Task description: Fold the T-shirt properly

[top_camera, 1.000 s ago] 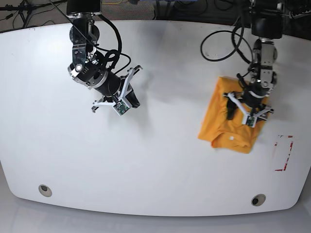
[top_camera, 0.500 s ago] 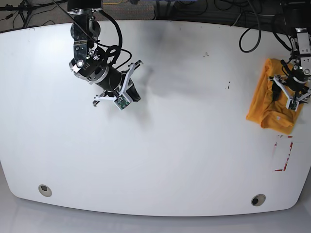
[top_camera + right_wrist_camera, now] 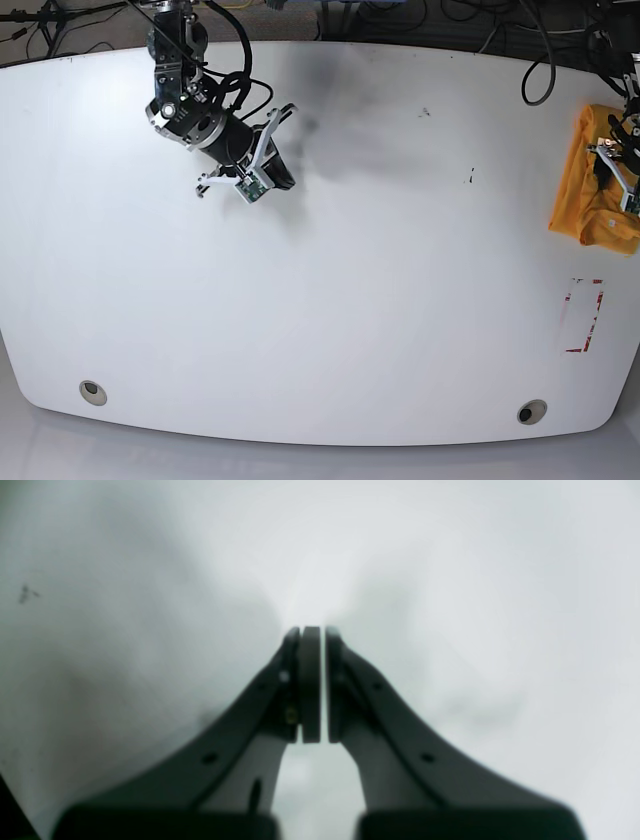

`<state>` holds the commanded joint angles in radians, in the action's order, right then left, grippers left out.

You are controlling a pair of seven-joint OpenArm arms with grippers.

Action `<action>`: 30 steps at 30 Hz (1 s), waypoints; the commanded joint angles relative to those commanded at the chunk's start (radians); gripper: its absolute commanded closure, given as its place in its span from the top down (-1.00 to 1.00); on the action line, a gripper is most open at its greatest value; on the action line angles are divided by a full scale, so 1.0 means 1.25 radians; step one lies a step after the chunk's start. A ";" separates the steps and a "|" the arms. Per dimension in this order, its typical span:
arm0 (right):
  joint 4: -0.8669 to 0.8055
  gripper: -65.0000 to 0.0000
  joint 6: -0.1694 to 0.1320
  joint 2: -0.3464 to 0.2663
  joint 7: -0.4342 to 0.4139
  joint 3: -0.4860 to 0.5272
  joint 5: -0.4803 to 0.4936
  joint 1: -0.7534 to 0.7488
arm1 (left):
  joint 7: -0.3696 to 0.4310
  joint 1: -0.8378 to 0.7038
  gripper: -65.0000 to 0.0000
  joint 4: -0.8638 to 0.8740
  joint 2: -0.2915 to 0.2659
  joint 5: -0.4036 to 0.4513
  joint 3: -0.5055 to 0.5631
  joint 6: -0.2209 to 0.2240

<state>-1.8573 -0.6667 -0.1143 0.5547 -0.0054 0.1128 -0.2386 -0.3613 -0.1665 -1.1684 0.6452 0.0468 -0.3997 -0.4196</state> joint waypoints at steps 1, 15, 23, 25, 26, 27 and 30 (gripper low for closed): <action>0.000 -0.96 0.000 0.000 -0.004 0.000 0.000 -0.006 | 0.000 -0.002 0.30 0.000 0.001 0.000 -0.012 -0.001; -0.006 -0.96 0.002 -0.004 -0.021 -0.004 -0.002 -0.033 | -0.006 -0.007 0.30 -0.146 -0.010 -0.021 -0.033 -0.002; 0.029 -0.94 0.059 -0.031 -0.198 -0.103 -0.002 -0.060 | -0.059 0.001 0.30 -0.415 -0.156 -0.045 0.001 0.002; 0.064 -0.94 0.068 -0.032 -0.265 -0.129 -0.002 -0.063 | -0.027 0.001 0.29 -0.441 -0.193 -0.045 0.036 0.002; 0.075 -0.94 0.070 -0.032 -0.285 -0.140 -0.002 -0.063 | -0.012 0.001 0.29 -0.446 -0.203 -0.045 0.047 0.004; 0.097 -0.94 0.072 -0.032 -0.313 -0.157 -0.002 -0.065 | 0.012 0.001 0.29 -0.452 -0.218 -0.045 0.061 0.005; 0.146 -0.94 0.074 -0.029 -0.362 -0.199 -0.002 -0.080 | 0.079 -0.010 0.29 -0.463 -0.282 -0.044 0.102 0.041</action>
<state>-1.6747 -0.5746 -0.1511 0.1020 -0.2539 0.1097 -0.3383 -0.2631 -0.1788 -1.7469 0.2923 -0.0084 -0.2723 -0.3690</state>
